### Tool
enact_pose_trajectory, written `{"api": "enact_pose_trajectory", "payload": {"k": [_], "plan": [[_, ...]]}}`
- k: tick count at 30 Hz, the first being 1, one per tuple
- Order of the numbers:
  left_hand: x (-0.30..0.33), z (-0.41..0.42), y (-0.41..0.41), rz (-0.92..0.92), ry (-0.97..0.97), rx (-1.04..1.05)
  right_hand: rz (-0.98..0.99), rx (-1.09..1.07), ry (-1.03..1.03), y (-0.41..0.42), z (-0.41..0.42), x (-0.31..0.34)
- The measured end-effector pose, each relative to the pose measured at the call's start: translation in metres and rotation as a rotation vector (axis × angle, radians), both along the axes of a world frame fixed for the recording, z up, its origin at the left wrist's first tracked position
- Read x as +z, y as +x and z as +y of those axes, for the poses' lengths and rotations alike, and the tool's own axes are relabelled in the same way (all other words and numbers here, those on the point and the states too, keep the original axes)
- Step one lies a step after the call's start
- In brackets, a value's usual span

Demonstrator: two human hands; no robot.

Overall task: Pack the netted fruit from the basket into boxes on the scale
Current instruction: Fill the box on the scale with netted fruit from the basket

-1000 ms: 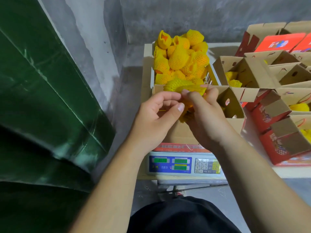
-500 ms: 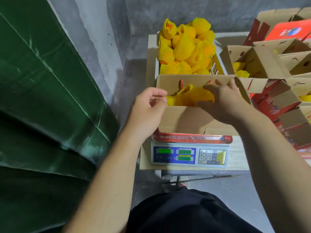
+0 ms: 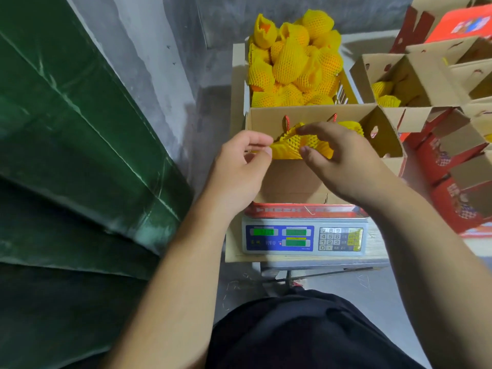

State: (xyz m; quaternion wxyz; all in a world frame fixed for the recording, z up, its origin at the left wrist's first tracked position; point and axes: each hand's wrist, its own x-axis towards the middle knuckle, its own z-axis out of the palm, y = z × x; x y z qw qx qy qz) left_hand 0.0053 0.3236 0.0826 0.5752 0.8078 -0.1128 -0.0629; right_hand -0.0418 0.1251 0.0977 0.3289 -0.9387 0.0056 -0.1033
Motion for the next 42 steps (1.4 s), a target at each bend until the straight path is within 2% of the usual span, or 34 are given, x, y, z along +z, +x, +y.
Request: {"api": "enact_pose_trajectory", "payload": {"k": [6, 12, 19, 22, 28, 32, 36, 40, 42], "plan": [[-0.001, -0.008, 0.007, -0.014, 0.021, -0.005, 0.001, 0.089, 0.034, 0.006, 0.0, -0.002], [0.0, -0.019, 0.019, -0.029, 0.021, -0.005, 0.022, 0.113, 0.08, 0.023, -0.01, -0.004], [0.0, -0.043, 0.054, -0.044, 0.019, -0.007, -0.039, 0.082, 0.143, 0.056, -0.036, 0.002], [0.007, -0.062, 0.087, -0.059, 0.047, -0.004, -0.065, 0.024, 0.136, 0.087, -0.062, 0.006], [0.005, -0.114, 0.185, -0.1, 0.179, -0.053, 0.037, 0.005, 0.002, 0.18, -0.128, -0.001], [-0.016, -0.151, 0.266, -0.003, 0.24, 0.083, 0.092, 0.004, -0.132, 0.257, -0.155, -0.024], [-0.041, -0.162, 0.332, 0.076, 0.411, 0.203, 0.092, 0.134, -0.363, 0.322, -0.155, -0.047], [-0.073, -0.158, 0.357, -0.011, 0.931, 0.096, 0.193, 0.202, -0.7, 0.368, -0.147, -0.074], [-0.083, -0.157, 0.357, -0.029, 0.998, 0.091, 0.205, 0.136, -0.743, 0.375, -0.144, -0.084]]}}
